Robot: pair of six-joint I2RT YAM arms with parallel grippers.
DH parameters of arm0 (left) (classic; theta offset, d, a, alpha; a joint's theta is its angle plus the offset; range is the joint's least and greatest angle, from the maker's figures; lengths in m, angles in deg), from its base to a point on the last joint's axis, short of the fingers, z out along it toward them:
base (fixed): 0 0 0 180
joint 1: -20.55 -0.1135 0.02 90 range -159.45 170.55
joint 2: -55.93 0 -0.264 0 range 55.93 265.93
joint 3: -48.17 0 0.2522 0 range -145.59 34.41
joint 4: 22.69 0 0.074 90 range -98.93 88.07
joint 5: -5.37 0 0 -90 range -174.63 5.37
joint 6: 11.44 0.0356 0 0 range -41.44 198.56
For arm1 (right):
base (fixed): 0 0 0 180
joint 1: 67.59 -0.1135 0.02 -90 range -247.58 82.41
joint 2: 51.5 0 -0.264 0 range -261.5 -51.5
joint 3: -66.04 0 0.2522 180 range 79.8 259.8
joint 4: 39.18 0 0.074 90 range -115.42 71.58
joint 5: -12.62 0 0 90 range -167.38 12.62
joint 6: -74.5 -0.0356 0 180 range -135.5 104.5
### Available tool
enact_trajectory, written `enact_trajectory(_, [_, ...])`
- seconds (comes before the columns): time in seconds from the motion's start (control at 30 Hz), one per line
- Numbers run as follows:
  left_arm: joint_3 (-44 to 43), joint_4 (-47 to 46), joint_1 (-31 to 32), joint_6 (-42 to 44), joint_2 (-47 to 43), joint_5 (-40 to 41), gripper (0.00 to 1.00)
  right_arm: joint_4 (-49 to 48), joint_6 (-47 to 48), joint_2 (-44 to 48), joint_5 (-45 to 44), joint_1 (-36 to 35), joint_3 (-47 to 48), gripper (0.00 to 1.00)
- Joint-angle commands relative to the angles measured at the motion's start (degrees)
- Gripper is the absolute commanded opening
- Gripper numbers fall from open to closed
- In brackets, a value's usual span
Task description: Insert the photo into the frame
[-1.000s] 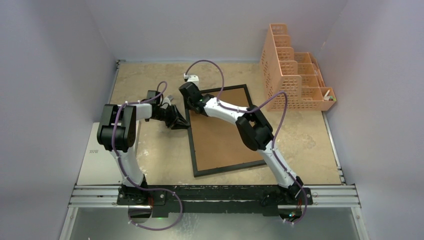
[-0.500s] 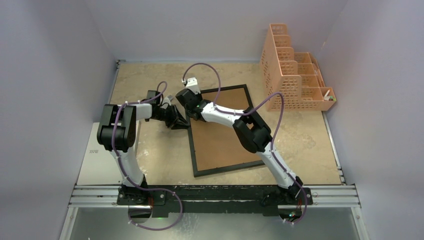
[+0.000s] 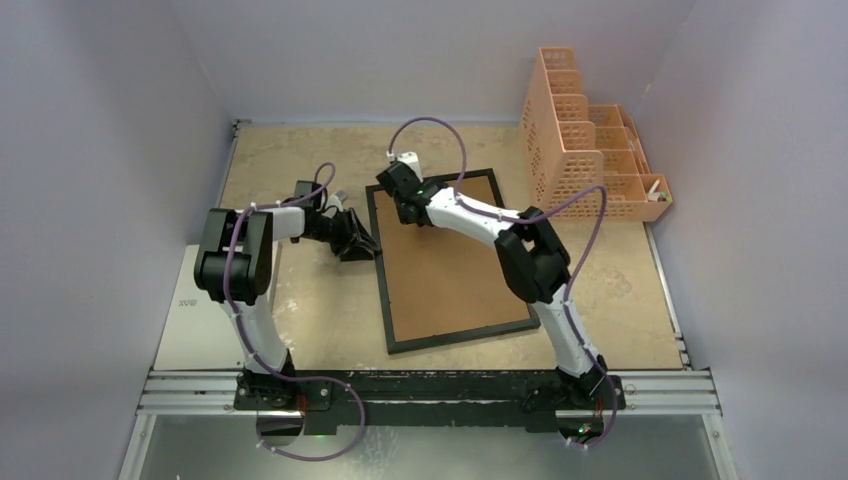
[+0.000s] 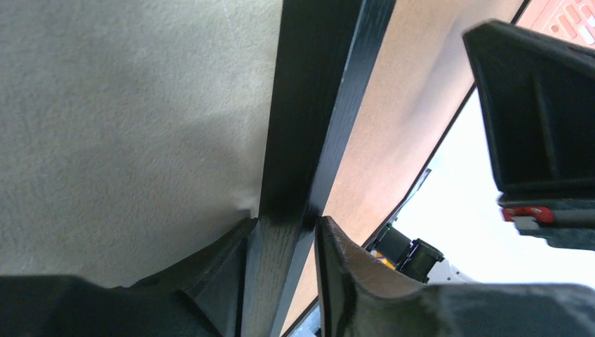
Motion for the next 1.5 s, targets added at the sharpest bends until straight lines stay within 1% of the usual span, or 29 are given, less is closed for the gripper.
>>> enact_trajectory(0.0, [1.2, 4.7, 1.3, 5.2, 0.1, 12.7, 0.43, 5.4, -4.5, 12.4, 1.5, 1.0, -5.0, 0.13])
enact_trajectory(0.07, [1.2, 4.3, 1.4, 5.3, -1.1, 13.5, 0.46, 6.6, -7.0, 17.2, -1.8, 1.7, -9.9, 0.25])
enact_trajectory(0.13, [1.6, 3.6, 1.5, 5.3, -1.9, 14.4, 0.47, 9.6, -10.4, 21.3, -6.3, 3.0, -15.0, 0.46])
enact_trajectory(0.2, [1.9, 2.9, 1.6, 5.1, -2.6, 15.3, 0.48, 12.1, -12.9, 24.9, -9.9, 5.0, -20.4, 0.6])
enact_trajectory(0.27, [2.3, 2.2, 1.7, 4.6, -3.2, 16.4, 0.48, 12.3, -13.3, 28.4, -11.5, 7.7, -27.0, 0.69])
enact_trajectory(0.33, [2.6, 1.4, 1.7, 3.9, -4.0, 17.1, 0.48, 11.8, -12.8, 30.5, -13.1, 9.6, -31.7, 0.75])
enact_trajectory(0.37, [2.9, 0.9, 1.7, 3.4, -4.4, 17.4, 0.48, 12.2, -13.0, 30.9, -13.8, 10.5, -33.2, 0.76])
enact_trajectory(0.5, [3.7, -0.8, 1.8, 2.1, -6.2, 18.4, 0.48, 19.1, -17.4, 29.3, -19.0, 13.8, -36.5, 0.75])
enact_trajectory(0.63, [3.3, -0.8, 1.8, 1.8, -6.0, 18.4, 0.48, 23.0, -21.4, 27.2, -23.7, 15.4, -38.5, 0.69])
enact_trajectory(0.73, [3.2, -0.9, 1.8, 1.7, -5.7, 18.5, 0.48, 23.2, -21.7, 26.6, -24.9, 15.9, -40.1, 0.68])
enact_trajectory(0.87, [2.9, -1.2, 1.9, 1.3, -5.0, 18.4, 0.48, 21.5, -19.4, 27.1, -23.0, 16.2, -40.8, 0.66])
enact_trajectory(1.0, [2.2, -1.3, 1.9, 1.1, -4.0, 17.8, 0.48, 16.3, -13.9, 28.2, -15.9, 17.9, -42.5, 0.65])
enact_trajectory(1.07, [1.5, -1.1, 1.9, 1.0, -3.6, 17.3, 0.48, 14.2, -10.6, 28.1, -10.8, 18.7, -43.5, 0.64])
enact_trajectory(1.17, [0.1, -0.5, 2.0, 1.3, -2.8, 16.9, 0.48, 10.9, -4.8, 28.7, 0.7, 19.4, -44.7, 0.62])
enact_trajectory(1.3, [-3.0, 0.9, 2.0, 2.5, -0.7, 15.8, 0.47, 7.4, -0.4, 29.9, 16.9, 19.5, -46.3, 0.59])
enact_trajectory(1.47, [-8.0, 4.1, 1.9, 5.3, 2.1, 17.6, 0.47, 3.8, 2.7, 32.0, 25.7, 19.4, -48.4, 0.55])
